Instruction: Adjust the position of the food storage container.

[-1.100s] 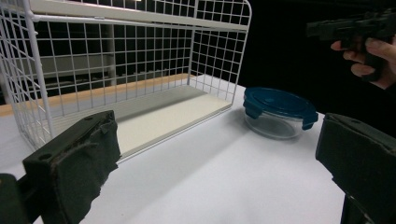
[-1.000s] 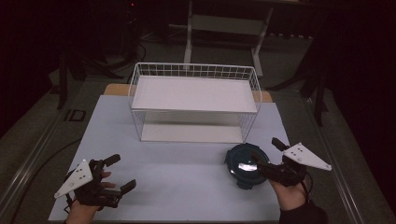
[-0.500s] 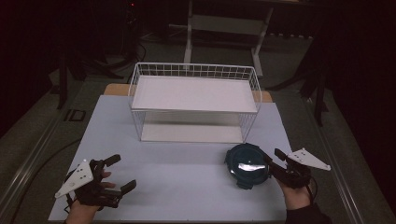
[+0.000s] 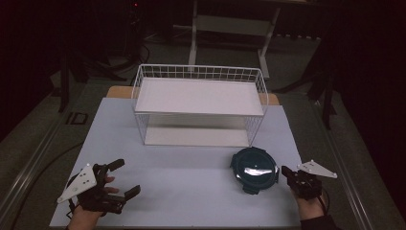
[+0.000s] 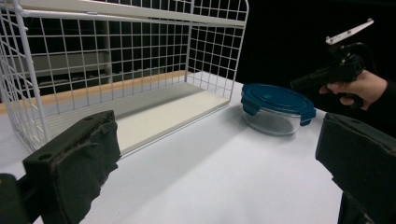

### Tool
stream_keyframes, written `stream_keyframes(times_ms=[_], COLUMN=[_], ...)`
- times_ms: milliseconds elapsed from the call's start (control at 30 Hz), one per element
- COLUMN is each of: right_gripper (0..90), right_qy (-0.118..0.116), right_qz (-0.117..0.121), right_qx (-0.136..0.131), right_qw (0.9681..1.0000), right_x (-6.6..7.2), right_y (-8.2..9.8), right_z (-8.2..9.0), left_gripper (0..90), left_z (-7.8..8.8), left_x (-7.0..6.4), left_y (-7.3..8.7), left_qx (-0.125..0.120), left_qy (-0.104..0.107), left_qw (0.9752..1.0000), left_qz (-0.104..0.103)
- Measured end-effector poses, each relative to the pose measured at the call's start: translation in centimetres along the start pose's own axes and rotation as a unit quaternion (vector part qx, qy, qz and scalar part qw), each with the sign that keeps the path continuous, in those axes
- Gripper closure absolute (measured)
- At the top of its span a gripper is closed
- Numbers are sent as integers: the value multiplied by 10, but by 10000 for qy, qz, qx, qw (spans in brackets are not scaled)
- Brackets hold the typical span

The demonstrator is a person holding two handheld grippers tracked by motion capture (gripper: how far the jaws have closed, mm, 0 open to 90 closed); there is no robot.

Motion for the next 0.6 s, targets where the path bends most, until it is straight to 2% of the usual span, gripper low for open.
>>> stream_keyframes(times_ms=[167,300,567,600], right_gripper=[900,900,900,900], right_qy=[-110,-193,-296,-319], right_qz=[-54,-124,-59,10], right_qx=[160,145,135,117], right_qw=[9998,9996,9995,9994], right_x=[4,2,7,9], right_y=[7,7,0,-2], right_z=[-6,-6,-13,-14], left_gripper=[0,0,0,0], left_z=[0,0,-2,-3], left_x=[0,0,-1,-1], left_y=[0,0,0,0], left_qx=[15,13,49,52], left_qy=[-5,6,3,4], left_qw=[10000,10000,10000,10000], left_qz=[-24,-6,-41,-36])
Point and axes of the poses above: each handheld gripper's, and its own axes: z roughly backward along the jaws, y roughly out of its underside, x roughly to its left, the point moved 4 cm from there along -z, roughly forward along the jaws, and after that the axes turned 10 degrees about x, right-handed, at the moved point
